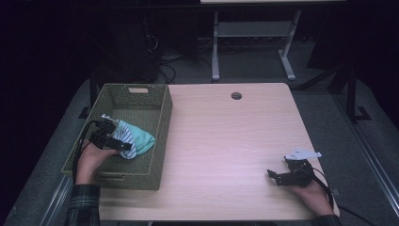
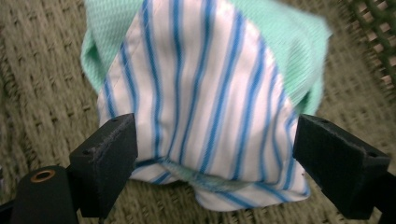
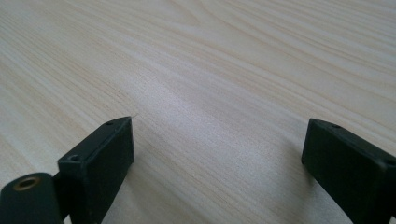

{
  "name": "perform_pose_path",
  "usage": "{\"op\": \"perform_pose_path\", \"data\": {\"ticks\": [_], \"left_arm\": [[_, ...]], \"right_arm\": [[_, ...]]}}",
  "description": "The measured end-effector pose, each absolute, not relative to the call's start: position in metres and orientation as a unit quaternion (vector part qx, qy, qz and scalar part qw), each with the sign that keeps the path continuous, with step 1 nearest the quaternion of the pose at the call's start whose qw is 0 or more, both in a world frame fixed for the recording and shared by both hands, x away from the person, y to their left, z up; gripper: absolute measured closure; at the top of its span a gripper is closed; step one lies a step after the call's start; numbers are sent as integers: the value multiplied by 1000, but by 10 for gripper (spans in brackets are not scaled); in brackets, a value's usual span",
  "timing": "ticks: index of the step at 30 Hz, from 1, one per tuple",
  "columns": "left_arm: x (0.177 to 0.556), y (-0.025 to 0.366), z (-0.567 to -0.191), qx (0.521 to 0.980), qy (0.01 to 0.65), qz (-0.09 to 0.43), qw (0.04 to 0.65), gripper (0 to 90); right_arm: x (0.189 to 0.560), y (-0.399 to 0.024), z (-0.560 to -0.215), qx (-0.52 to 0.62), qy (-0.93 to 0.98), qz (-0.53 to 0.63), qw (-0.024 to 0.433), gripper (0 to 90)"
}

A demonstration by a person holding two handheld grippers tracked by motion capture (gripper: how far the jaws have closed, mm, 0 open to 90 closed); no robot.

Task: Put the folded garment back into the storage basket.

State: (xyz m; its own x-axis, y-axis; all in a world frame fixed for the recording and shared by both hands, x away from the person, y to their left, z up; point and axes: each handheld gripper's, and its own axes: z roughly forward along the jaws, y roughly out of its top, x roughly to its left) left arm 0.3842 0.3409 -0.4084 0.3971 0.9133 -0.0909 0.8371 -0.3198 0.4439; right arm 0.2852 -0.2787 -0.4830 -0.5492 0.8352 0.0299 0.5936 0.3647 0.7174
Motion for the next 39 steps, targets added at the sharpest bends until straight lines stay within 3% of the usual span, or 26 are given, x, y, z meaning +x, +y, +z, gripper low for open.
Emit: {"op": "perform_pose_path", "data": {"ticks": [15, 28, 39], "left_arm": [[378, 330, -380, 804, 520, 112, 266, 137], [364, 294, -342, 805, 471, 115, 341, 137], [358, 255, -330, 821, 422, 100, 372, 138]], "right_arm": [[285, -279, -483, 442, 808, 350, 173, 86], [285, -279, -483, 442, 808, 349, 173, 86], [285, -279, -483, 442, 808, 349, 173, 86]]}}
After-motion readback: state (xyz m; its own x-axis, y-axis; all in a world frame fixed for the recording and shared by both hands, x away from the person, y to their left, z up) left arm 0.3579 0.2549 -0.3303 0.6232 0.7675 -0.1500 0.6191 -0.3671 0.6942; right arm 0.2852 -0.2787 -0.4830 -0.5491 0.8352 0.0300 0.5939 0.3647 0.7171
